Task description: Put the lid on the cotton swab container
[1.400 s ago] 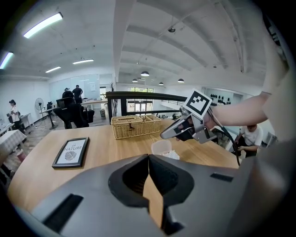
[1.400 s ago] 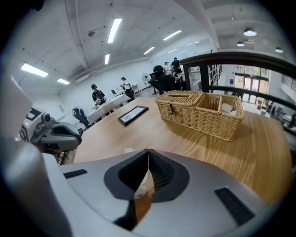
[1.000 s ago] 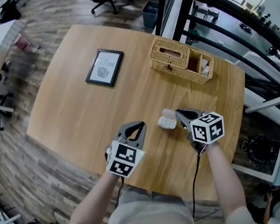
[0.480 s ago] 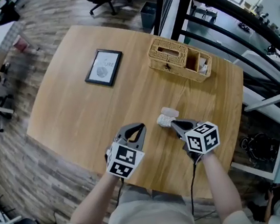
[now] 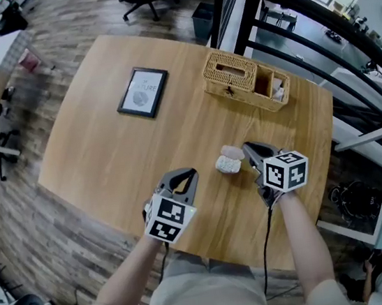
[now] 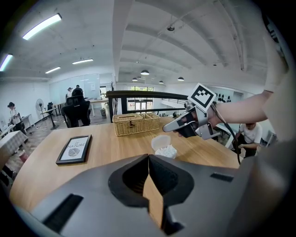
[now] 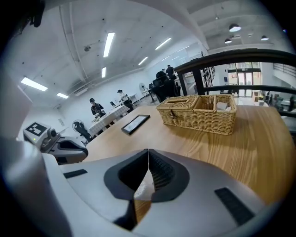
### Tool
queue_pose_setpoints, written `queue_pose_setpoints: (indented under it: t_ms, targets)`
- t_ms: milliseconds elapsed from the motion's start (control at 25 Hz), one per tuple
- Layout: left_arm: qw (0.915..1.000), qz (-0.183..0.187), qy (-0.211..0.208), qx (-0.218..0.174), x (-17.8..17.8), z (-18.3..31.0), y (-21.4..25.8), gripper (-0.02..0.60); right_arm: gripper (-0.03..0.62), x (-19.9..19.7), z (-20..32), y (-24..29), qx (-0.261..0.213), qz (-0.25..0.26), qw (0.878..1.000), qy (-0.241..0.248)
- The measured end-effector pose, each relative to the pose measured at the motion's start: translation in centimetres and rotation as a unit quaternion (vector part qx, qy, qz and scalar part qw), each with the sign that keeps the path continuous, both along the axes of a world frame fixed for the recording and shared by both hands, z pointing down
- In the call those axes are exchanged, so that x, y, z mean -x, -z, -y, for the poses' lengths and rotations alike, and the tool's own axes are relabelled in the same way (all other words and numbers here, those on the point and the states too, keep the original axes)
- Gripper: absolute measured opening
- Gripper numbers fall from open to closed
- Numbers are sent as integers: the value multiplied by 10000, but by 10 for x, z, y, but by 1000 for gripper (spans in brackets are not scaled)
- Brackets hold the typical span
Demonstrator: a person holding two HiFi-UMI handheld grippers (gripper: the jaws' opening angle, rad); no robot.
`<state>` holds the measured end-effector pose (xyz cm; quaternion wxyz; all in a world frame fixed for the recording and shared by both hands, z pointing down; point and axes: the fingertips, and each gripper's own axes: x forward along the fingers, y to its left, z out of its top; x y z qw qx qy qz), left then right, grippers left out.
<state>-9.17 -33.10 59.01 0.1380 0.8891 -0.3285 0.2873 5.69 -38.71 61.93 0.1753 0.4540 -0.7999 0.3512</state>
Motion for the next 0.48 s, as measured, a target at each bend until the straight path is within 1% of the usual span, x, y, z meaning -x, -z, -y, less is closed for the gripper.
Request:
queue_pose_setpoints:
  t_ms: [80,160,240,320,480]
  targets:
    - [10000,1,-2,9,0,0,0,23,26,1,3,-8,168,0,9999,18]
    - [10000,3,-8,14,-1,0,-1,23,26,5,1,-11,310,151,9994,68]
    - [10000,9,-10,12,-1,0,-2,23,26,9,-5,-10,376,334,9987,115]
    - [10000,11,-7,10,0,1,-2,23,26,15,-14,-7,412,407,9981,233]
    - [10000,28,-10,14,1,-1,-2,23,26,28,-37,-9,426,121,9972,610]
